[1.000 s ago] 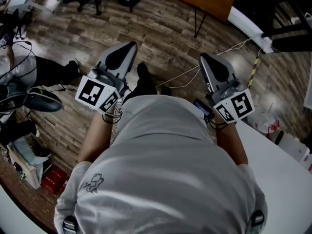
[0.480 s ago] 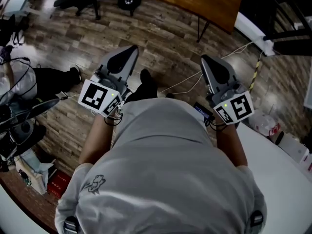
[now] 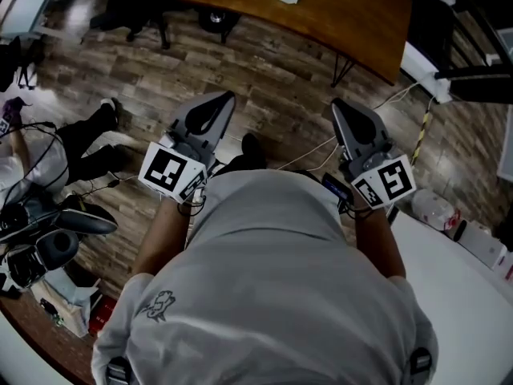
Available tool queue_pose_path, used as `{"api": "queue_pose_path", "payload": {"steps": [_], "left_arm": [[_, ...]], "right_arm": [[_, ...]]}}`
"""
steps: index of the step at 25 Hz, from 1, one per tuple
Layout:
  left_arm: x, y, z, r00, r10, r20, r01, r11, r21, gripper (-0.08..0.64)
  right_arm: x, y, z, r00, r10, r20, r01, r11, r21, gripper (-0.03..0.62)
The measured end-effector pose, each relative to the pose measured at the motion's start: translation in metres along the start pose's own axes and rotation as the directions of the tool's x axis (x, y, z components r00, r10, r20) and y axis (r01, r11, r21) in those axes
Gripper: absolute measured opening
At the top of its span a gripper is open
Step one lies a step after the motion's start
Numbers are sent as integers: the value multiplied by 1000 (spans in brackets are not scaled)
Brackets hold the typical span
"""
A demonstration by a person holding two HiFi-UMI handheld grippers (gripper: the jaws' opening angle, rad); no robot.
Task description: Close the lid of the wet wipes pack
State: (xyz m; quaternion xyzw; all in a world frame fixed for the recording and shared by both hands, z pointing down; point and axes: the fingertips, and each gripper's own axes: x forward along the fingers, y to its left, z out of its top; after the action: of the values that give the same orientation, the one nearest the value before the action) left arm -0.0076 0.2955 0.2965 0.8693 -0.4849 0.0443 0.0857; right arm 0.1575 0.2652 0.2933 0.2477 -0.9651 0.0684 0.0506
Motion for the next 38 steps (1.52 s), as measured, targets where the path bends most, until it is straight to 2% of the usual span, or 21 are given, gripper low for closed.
{"api": "queue_pose_path", "payload": {"steps": [9,23,29,38], "left_arm": [[-9,44,12,999,-36,18,36,999,13,12],[-1,81,27,1000,8,30,-9,1000,18,12],[23,106,34,999,33,35,-33,999,9,12],[90,135,43,999,14,33,-14,1000,11,12]], "right_arm": [[51,11,15,1000,-14,16,14,1000,-19,34],[93,-9,33,998,27,49,-25,999,-38,34],[116,-36,47,997,55,58,-52,997,-56,34],[146,-100,53,997,48,66,-44,998,-54,34]]}}
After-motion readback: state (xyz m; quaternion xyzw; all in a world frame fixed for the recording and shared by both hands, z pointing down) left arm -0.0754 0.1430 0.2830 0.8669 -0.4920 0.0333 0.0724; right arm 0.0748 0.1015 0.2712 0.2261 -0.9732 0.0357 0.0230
